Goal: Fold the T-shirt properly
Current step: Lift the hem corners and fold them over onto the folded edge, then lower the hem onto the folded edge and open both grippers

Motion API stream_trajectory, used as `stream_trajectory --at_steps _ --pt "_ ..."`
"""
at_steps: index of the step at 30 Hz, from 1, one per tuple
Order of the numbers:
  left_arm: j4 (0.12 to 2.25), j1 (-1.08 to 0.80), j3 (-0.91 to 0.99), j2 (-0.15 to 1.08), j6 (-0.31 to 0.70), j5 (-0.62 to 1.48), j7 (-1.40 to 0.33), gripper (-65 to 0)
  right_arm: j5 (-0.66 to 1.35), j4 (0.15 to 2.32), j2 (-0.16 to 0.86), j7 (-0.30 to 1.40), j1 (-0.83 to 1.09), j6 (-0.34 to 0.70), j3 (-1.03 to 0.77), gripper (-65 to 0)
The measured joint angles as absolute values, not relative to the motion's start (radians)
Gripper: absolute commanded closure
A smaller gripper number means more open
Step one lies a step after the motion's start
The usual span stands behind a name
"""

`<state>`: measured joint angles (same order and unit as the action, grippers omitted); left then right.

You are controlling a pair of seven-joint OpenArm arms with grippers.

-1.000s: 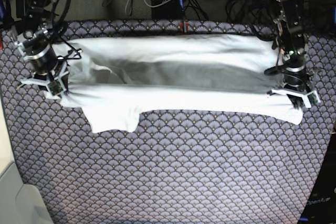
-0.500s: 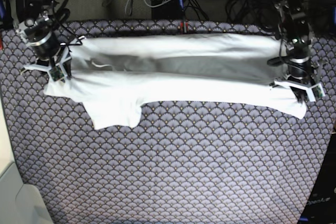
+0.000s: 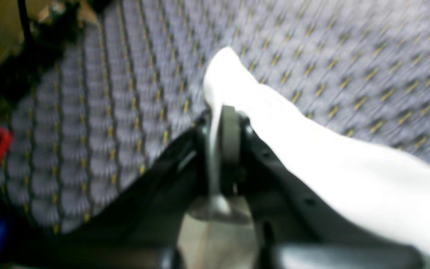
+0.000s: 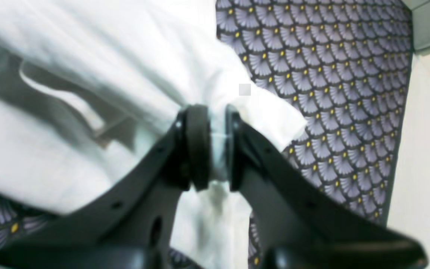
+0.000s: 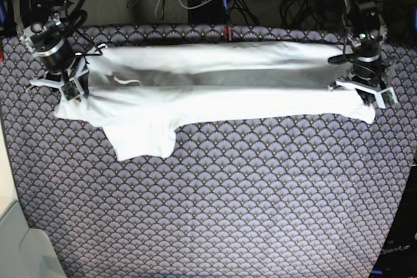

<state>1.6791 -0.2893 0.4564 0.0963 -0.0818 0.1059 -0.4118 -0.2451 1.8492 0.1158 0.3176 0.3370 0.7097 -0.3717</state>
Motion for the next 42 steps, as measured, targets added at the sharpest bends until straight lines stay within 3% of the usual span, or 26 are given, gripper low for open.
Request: stream_trajectory --at_steps 11,31,34,37,39,42 --pt "1.524 -0.229 0.45 0.17 -0.078 0.117 -0.408 -0.5 -0.245 1.845 0.064 0.318 0.393 0.71 -0.366 -5.2" --pt "1.384 -0.163 0.449 0.174 -0.067 0.115 -0.382 -0.6 -0.234 1.742 0.091 0.307 0.386 0.71 -0.368 -6.9" --pt "1.385 -0.164 0.449 0.174 -0.067 0.117 -0.381 -6.5 -0.235 1.742 0.091 0.309 0.387 0.71 -0.368 -14.6" --pt "1.386 -0.177 0.449 0.179 -0.078 0.117 -0.375 -20.8 -0.242 1.743 0.092 0.315 0.389 0.709 -0.373 -22.3" --pt "1.412 -0.209 0.45 0.183 -0.078 0.117 -0.37 -27.3 -0.24 1.743 0.093 0.314 0.389 0.71 -0.387 -23.5" --pt "1.464 -0.25 0.45 0.181 -0.076 0.117 -0.393 -27.9 -0.235 1.745 0.095 0.314 0.394 0.709 -0.413 -23.5"
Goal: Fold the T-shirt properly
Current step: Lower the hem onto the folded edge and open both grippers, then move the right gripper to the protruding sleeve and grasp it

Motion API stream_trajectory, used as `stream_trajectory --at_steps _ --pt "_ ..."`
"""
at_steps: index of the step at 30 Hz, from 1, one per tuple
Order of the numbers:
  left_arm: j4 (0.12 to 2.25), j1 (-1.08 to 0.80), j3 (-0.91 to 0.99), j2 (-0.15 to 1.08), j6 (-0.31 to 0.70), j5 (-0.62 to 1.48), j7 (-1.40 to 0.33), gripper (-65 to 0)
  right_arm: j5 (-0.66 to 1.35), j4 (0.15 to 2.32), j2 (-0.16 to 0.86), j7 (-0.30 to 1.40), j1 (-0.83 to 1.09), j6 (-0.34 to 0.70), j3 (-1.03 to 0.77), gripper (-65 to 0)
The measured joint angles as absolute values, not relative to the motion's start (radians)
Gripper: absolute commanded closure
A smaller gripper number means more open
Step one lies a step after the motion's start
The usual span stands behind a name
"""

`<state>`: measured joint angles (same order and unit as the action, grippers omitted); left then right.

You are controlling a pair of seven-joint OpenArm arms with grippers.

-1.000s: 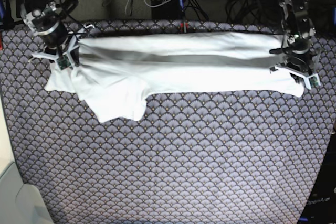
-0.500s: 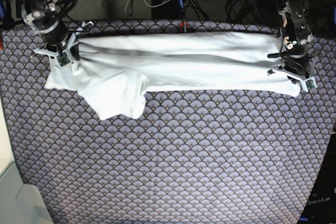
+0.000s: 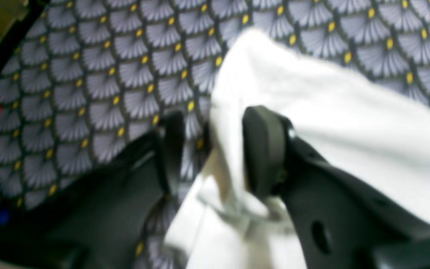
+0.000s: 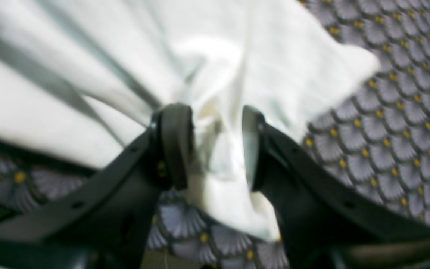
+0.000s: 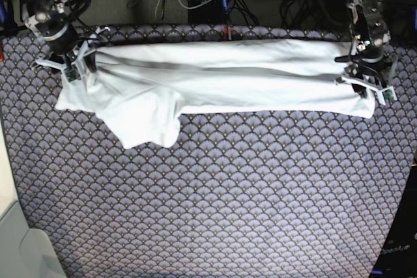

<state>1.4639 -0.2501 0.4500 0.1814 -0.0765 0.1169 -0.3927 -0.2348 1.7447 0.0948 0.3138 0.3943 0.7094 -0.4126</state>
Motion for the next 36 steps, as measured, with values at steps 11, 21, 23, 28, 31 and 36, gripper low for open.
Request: stream_trajectory --at_steps 11,21,23,28,31,36 --pt "1.518 -0.265 0.449 0.175 -0.081 0.113 -0.412 -32.1 -0.238 1.745 0.097 0.318 0.391 0.71 -0.412 -24.2" --pt "1.526 -0.295 0.434 0.188 -0.029 0.161 -0.412 -35.7 -0.239 1.81 0.105 0.323 0.392 0.709 -0.474 -46.3" --pt "1.527 -0.31 0.423 0.205 0.004 0.196 -0.411 -35.7 -0.242 1.852 0.105 0.329 0.391 0.71 -0.492 -46.9" --pt "1.527 -0.331 0.427 0.213 0.004 0.215 -0.46 -35.8 -0.246 1.922 0.104 0.334 0.369 0.71 -0.496 -47.3" --pt "1.528 -0.32 0.428 0.214 0.004 0.224 -0.496 -35.8 -0.238 1.938 0.105 0.394 0.327 0.71 -0.495 -47.4" --pt "1.528 -0.32 0.428 0.216 0.004 0.229 -0.505 -35.8 -0.245 1.939 0.105 0.606 0.184 0.708 -0.495 -47.3"
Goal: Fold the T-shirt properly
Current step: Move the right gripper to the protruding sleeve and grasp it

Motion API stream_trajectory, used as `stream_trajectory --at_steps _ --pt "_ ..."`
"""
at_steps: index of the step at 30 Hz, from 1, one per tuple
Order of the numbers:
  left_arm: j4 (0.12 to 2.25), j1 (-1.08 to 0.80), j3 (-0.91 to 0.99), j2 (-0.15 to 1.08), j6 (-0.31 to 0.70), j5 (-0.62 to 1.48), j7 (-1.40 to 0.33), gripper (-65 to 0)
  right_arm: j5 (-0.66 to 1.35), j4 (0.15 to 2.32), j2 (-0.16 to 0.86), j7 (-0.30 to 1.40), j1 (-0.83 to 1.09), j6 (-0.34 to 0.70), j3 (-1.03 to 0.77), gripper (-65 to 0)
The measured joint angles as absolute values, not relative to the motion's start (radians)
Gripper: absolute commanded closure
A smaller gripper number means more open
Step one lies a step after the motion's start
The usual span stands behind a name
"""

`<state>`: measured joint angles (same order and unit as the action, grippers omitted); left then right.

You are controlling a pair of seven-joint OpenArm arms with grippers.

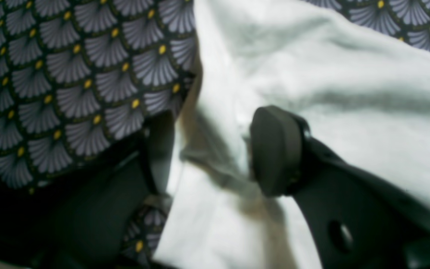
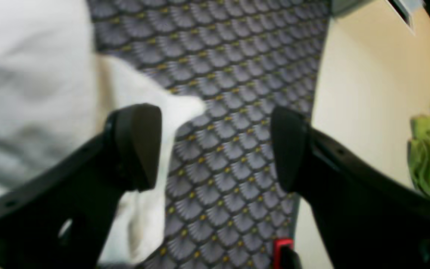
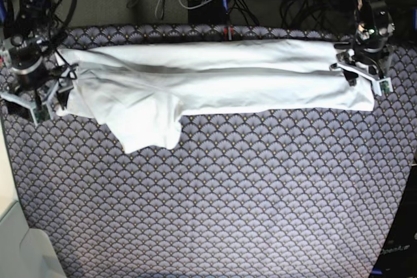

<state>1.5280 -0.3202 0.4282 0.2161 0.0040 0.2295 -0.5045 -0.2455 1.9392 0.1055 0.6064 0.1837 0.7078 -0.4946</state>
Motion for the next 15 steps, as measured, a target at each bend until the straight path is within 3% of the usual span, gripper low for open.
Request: stream_trajectory --at_steps 5,11,15 --pt "1.528 -0.315 0.43 0.215 0.004 0.225 -0.51 -35.9 -0.229 1.93 0.11 0.841 0.033 0.702 -0.31 -47.4" --pt "1.528 -0.298 0.432 0.216 -0.002 0.217 -0.55 -50.5 -0.241 1.863 0.069 0.986 -0.079 0.703 -0.103 -47.3" --pt "1.551 -0.302 0.431 0.216 -0.003 0.215 -0.57 -51.4 -0.246 1.706 0.035 0.999 -0.142 0.702 -0.064 -47.3"
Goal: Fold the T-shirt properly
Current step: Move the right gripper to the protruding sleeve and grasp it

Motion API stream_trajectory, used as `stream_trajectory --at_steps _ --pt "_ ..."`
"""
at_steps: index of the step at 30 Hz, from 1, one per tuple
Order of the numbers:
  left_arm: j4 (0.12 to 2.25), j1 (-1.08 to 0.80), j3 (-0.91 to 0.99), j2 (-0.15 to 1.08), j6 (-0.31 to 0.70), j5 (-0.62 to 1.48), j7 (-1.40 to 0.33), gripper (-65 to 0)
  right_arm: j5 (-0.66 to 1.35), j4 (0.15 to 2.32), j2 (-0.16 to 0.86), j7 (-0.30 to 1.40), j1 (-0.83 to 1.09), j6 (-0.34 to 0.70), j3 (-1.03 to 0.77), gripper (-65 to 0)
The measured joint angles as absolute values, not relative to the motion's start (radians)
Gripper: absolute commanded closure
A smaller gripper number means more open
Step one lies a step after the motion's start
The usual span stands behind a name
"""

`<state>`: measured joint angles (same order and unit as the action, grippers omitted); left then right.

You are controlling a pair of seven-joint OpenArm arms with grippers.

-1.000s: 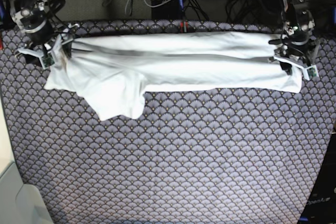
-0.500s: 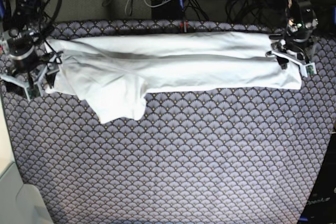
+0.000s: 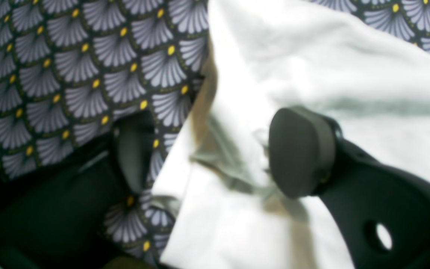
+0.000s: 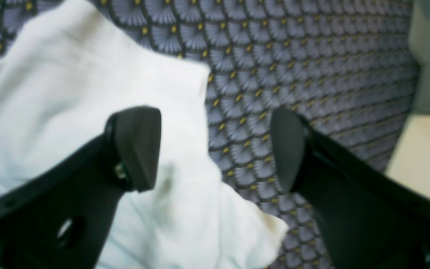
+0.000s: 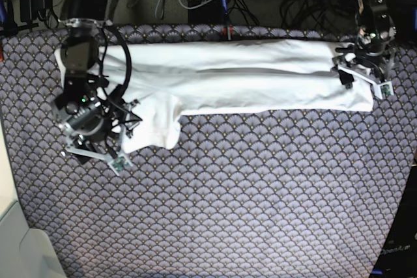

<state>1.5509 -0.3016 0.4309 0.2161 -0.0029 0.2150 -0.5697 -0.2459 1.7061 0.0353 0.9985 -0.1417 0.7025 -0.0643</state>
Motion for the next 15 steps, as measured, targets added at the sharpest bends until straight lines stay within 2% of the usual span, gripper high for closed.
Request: stream_trajectory --at_steps 6,15 --pt "1.583 -0.307 0.429 0.213 0.004 0.215 -0.58 -51.4 -0.234 1.439 0.025 0.989 -0.258 0.702 -0.036 -47.0" --pt "1.584 -0.313 0.431 0.214 0.004 0.215 -0.579 -51.4 -0.246 1.201 0.054 0.887 -0.383 0.702 -0.045 -46.9"
